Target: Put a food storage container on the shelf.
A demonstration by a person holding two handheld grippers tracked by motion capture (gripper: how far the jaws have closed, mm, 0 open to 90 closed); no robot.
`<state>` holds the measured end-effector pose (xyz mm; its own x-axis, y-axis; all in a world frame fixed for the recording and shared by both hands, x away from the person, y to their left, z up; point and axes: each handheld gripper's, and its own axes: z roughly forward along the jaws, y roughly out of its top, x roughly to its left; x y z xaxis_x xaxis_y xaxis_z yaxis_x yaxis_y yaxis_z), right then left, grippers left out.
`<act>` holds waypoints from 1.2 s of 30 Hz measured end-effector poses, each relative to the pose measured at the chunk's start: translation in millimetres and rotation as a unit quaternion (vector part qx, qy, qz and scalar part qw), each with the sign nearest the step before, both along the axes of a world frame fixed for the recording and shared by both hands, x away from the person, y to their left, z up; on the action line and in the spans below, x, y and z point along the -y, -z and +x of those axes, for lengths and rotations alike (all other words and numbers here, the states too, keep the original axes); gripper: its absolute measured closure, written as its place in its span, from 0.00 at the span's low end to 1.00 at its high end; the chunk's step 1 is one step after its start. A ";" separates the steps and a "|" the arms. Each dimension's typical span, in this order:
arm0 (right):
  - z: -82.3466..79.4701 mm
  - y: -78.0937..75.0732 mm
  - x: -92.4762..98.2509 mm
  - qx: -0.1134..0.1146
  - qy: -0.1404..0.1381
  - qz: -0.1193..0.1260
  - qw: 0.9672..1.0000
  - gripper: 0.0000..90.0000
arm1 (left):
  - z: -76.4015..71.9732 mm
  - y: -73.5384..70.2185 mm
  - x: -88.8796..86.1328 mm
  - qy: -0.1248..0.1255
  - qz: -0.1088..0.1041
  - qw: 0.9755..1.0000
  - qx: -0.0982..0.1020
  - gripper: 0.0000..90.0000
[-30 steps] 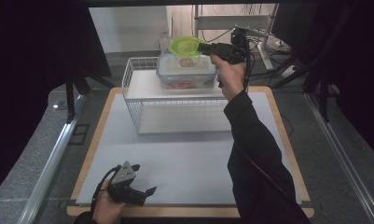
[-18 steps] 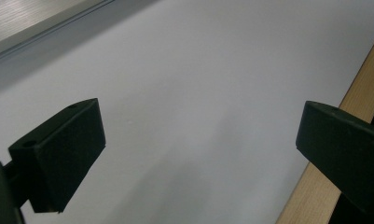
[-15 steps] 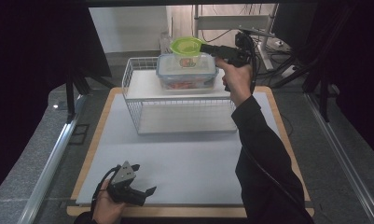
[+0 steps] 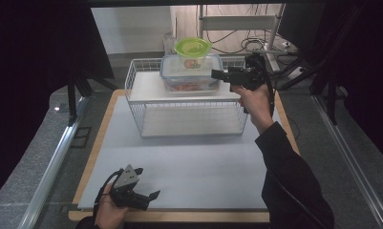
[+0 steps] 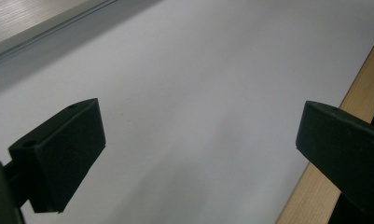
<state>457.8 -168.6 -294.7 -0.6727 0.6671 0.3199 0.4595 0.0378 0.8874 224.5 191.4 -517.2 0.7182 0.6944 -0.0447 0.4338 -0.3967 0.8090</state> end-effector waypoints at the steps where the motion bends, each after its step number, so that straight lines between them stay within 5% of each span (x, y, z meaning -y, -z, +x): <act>1: -3.4 2.3 1.2 0.003 -0.002 -0.004 1.000 0.14 | 0.0 0.0 0.0 0.000 0.000 1.000 0.000 0.02; 20: -69.5 46.6 14.1 0.048 -0.046 -0.070 0.995 0.05 | 0.2 0.0 0.2 -0.001 0.005 1.000 0.000 0.01; 36: -101.9 91.3 28.2 0.036 -0.058 -0.109 0.992 0.01 | 0.0 0.0 0.9 -0.001 0.007 1.000 0.002 0.01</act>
